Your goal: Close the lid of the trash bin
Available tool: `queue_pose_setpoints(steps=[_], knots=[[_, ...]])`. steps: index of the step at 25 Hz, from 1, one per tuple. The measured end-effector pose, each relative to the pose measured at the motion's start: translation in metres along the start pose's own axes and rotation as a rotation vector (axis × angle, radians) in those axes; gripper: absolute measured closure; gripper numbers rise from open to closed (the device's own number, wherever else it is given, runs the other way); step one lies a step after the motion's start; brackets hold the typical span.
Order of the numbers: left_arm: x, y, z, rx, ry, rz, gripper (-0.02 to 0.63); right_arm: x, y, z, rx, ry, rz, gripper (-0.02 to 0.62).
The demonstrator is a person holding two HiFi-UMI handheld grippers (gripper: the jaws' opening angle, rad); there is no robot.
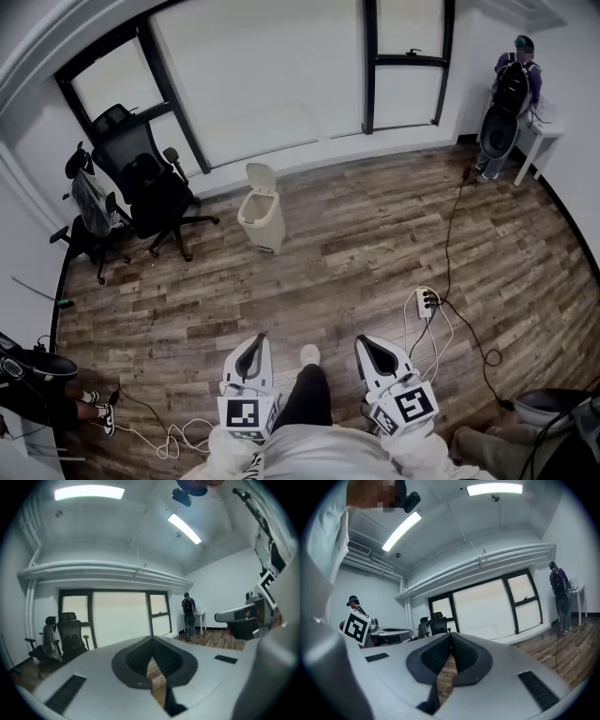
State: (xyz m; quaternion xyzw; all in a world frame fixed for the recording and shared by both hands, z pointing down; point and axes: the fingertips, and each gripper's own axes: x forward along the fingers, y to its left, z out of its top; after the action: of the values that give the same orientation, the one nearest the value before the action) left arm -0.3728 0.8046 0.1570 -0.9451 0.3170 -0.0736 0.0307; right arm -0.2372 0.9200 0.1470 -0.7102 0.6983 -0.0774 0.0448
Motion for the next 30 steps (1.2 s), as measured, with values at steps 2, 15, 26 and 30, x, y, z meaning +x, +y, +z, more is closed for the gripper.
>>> queue_pose_setpoints(steps=[2, 15, 26, 30], knots=[[0.024, 0.008, -0.004, 0.000, 0.003, 0.008, 0.598, 0.022, -0.014, -0.004, -0.003, 0.012, 0.002, 0.571], [0.260, 0.151, 0.013, 0.022, 0.026, 0.003, 0.598, 0.290, -0.112, 0.026, 0.004, 0.062, -0.026, 0.571], [0.372, 0.238, 0.021, 0.001, 0.039, 0.022, 0.598, 0.431, -0.136, 0.056, -0.023, 0.080, -0.006, 0.571], [0.387, 0.256, 0.015, -0.006, 0.048, 0.047, 0.598, 0.455, -0.140, 0.056, -0.031, 0.099, 0.015, 0.571]])
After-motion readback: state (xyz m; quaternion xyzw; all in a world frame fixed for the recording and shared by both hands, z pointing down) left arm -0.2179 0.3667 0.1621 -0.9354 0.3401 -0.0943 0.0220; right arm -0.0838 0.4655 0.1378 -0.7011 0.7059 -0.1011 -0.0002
